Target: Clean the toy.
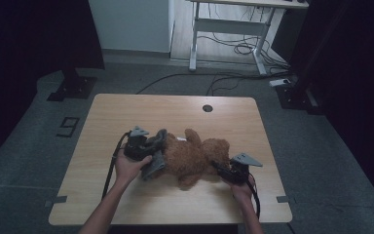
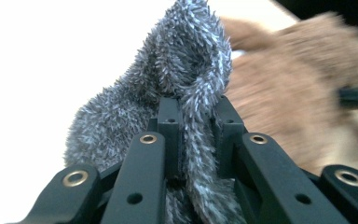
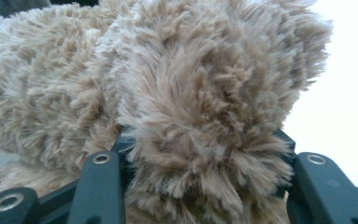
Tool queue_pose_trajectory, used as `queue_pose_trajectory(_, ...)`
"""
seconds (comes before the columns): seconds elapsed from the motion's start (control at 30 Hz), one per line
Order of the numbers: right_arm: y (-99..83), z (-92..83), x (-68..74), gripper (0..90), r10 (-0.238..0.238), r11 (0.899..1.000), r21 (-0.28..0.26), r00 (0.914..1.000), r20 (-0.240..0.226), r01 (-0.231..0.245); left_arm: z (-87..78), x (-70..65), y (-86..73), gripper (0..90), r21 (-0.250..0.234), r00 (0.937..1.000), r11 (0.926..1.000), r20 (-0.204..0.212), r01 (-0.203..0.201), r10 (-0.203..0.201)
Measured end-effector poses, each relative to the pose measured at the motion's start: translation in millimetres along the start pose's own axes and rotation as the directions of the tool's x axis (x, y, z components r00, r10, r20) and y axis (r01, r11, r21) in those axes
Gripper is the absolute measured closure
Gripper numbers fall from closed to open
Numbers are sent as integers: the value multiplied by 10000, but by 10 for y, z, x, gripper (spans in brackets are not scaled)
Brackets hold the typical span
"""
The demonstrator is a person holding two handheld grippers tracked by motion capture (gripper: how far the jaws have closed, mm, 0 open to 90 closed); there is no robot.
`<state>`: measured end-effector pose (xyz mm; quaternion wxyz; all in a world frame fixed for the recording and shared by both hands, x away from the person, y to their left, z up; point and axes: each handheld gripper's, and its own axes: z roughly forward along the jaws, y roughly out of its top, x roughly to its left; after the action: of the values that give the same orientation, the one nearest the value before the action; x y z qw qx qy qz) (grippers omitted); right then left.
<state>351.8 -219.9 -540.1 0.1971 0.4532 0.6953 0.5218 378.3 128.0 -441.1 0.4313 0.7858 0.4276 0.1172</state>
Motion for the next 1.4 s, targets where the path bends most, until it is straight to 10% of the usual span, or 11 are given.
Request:
queue_pose_trajectory(0.2, 9, 24, 3, 482, 99, 9999, -28, 9999, 98, -98, 334, -548, 90, 767, 667, 9904, 9883, 239, -1375, 1362)
queue_pose_trajectory(0.57, 108, 222, 0, 487, 121, 9997, -201, 9980, 627, -108, 661, -386, 174, 776, 807, 9726, 9774, -1118, -1954, 2037)
queue_pose_trajectory(1.0, 150, 329, -102, 486, 168, 9995, -258, 9991, 401, -158, 709, -233, 598, 772, 532, 9857, 9893, -937, -1355, 1400)
queue_pose_trajectory(1.1, 149, 313, -112, 481, 67, 9998, -167, 9996, 265, -63, 879, -219, 499, 772, 1041, 9855, 9855, -914, -1336, 1433)
queue_pose_trajectory(1.4, 153, 239, -112, 413, -126, 9998, 180, 9998, -141, 129, 798, -181, 146, 796, 374, 9956, 9953, -269, -889, 899)
